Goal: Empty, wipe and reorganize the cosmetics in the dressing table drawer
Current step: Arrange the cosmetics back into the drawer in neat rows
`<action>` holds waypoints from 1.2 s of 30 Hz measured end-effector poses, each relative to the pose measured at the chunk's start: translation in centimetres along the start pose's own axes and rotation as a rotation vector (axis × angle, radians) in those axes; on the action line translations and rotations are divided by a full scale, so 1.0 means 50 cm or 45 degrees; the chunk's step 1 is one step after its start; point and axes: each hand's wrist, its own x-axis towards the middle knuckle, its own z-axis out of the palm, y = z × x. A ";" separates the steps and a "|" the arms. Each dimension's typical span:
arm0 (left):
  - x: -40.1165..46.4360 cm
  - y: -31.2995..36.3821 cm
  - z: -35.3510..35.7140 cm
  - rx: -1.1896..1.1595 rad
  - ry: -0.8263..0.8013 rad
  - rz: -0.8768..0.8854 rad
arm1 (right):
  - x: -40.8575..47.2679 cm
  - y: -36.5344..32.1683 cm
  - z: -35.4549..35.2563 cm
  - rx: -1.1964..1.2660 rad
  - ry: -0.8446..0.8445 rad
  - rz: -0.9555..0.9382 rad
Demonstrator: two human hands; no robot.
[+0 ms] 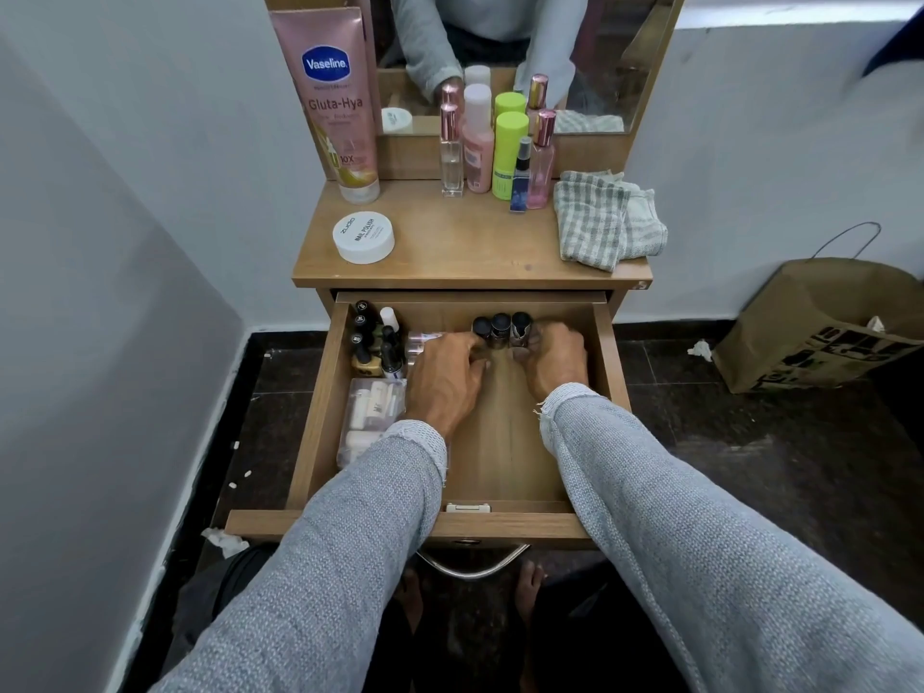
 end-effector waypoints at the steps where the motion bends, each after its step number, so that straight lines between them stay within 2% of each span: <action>1: 0.000 0.000 0.000 0.002 -0.001 -0.001 | 0.002 0.002 0.001 -0.002 -0.007 0.005; 10: -0.007 0.005 -0.005 -0.011 0.020 0.013 | -0.010 0.000 -0.006 0.085 -0.006 0.009; 16: 0.008 0.052 -0.052 -0.062 0.254 0.039 | -0.043 -0.006 -0.047 0.153 0.179 -0.099; 24: 0.164 0.135 -0.121 -0.161 0.341 0.008 | -0.047 -0.054 -0.117 0.238 0.289 -0.292; 28: 0.239 0.158 -0.109 -0.120 0.309 -0.052 | -0.039 -0.068 -0.124 0.243 0.311 -0.351; 36: 0.288 0.157 -0.056 0.017 0.364 -0.023 | -0.028 -0.045 -0.109 0.271 0.312 -0.436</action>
